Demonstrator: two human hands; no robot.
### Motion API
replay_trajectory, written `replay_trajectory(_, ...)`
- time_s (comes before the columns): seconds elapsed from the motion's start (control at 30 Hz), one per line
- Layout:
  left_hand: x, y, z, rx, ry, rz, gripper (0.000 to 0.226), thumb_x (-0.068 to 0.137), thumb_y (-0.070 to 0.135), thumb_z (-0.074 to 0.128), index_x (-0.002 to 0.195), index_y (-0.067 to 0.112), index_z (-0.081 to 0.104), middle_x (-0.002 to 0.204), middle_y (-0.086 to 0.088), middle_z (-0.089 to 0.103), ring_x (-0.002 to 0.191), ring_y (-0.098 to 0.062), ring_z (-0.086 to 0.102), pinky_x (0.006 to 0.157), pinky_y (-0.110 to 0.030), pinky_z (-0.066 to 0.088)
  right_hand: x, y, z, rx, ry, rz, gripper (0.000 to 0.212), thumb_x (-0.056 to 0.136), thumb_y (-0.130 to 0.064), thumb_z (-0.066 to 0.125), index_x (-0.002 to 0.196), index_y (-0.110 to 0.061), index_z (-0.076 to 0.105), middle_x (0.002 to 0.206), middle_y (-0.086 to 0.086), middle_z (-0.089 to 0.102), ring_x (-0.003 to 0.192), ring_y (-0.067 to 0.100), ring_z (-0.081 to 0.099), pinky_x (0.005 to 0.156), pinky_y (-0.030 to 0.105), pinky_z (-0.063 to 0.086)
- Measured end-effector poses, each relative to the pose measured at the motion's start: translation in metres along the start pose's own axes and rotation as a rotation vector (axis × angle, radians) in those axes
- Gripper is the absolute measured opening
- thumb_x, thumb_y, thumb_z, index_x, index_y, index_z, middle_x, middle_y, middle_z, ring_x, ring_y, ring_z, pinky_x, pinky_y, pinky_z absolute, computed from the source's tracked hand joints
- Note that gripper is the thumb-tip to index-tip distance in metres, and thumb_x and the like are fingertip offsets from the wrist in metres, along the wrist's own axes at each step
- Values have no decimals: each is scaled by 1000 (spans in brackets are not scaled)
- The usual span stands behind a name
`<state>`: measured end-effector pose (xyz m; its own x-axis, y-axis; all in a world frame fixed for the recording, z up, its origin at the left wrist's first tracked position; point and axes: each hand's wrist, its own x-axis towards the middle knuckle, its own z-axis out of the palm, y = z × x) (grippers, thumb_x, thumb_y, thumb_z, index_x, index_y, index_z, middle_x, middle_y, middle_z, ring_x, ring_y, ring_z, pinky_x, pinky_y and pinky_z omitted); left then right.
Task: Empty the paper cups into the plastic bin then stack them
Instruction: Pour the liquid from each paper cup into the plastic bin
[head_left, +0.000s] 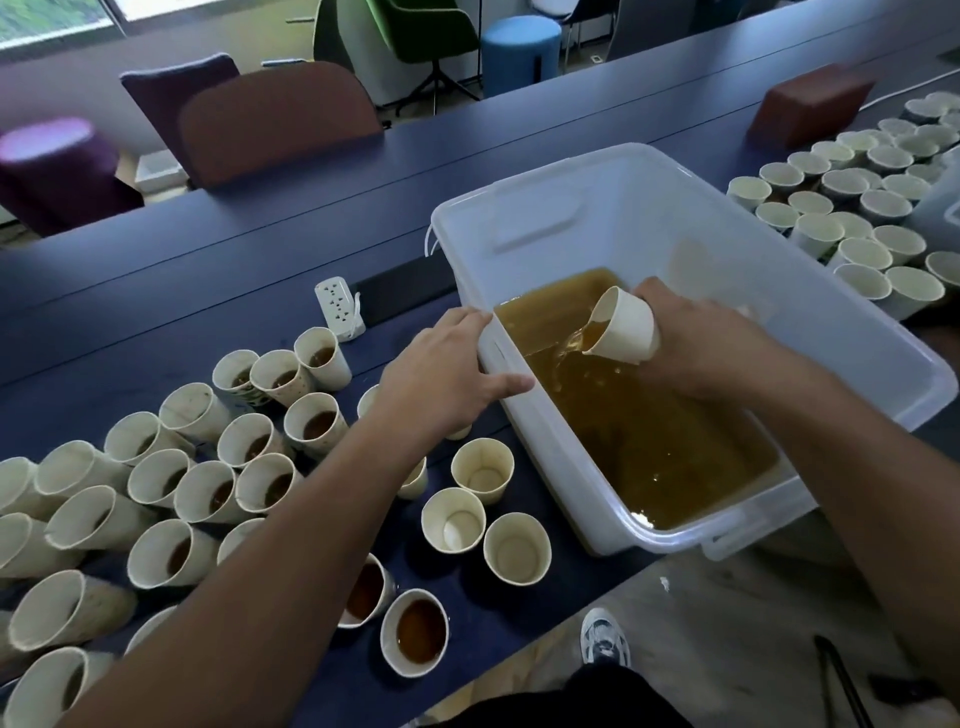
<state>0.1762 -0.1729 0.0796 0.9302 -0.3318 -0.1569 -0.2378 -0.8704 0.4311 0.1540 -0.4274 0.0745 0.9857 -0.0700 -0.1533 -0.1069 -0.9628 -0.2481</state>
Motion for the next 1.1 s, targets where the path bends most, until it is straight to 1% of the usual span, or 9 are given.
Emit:
replay_trajectory(0.2,4,0,-3,85,-16,-4,90,82,69,67,155,28,33,160,12,33,140,-19,43,105,-48,48,14,0,3,-119,-2,14,53,81,-37,73,117,-36,34,97,-1,59,92,30,55,92,49,38)
replay_trajectory(0.4,8,0,-5,107,-17,-23,93,78,72,68,154,29,36,159,12,35,136,-21,47,100,-51,51,22,-8,3,-305,112,-46,46,81,-36,70,114,-33,38,95,-1,60,92,30,61,83,45,30)
replay_trajectory(0.53,8,2,-6,120,-26,-23,94,78,72,69,154,29,36,159,13,35,136,-22,48,100,-51,51,23,-12,-4,-462,113,-97,46,80,-28,69,116,-31,41,103,0,62,94,29,60,90,48,34)
replay_trajectory(0.67,9,3,-8,129,-21,-21,94,78,73,69,154,29,37,158,13,36,136,-22,48,99,-49,51,23,-19,-16,-513,231,-164,45,81,-27,69,117,-27,42,103,3,61,96,30,59,90,49,35)
replay_trajectory(0.8,6,0,-7,94,9,-17,91,78,72,69,152,30,40,157,14,38,135,-20,49,99,-47,50,20,-16,0,-570,41,-112,48,80,-26,72,118,-26,43,107,3,60,101,29,59,97,52,34)
replay_trajectory(0.87,7,-3,-8,12,12,-26,79,81,67,70,148,32,46,153,13,44,133,-17,50,103,-48,48,17,-8,11,-518,-40,-42,47,78,-28,72,116,-29,44,105,0,60,96,26,57,98,52,35)
replay_trajectory(0.93,9,-10,-14,-150,-5,-57,57,87,59,69,137,33,58,138,10,59,122,-15,57,103,-46,49,15,-8,12,-386,-28,12,48,78,-31,72,116,-32,43,104,-1,60,94,26,56,95,50,35)
replay_trajectory(1.0,11,-15,-23,-307,-10,-84,33,92,51,67,116,28,69,114,7,70,97,-10,65,90,-39,54,11,-19,7,-203,26,36,51,78,-33,73,119,-33,42,103,-2,59,99,30,58,92,49,36)
replay_trajectory(1.1,13,-21,-43,-463,24,-73,23,95,45,66,102,24,71,93,6,75,69,-6,65,64,-24,50,2,-46,-3,175,156,-4,59,72,-39,75,123,-32,45,104,-2,56,100,31,56,90,52,45)
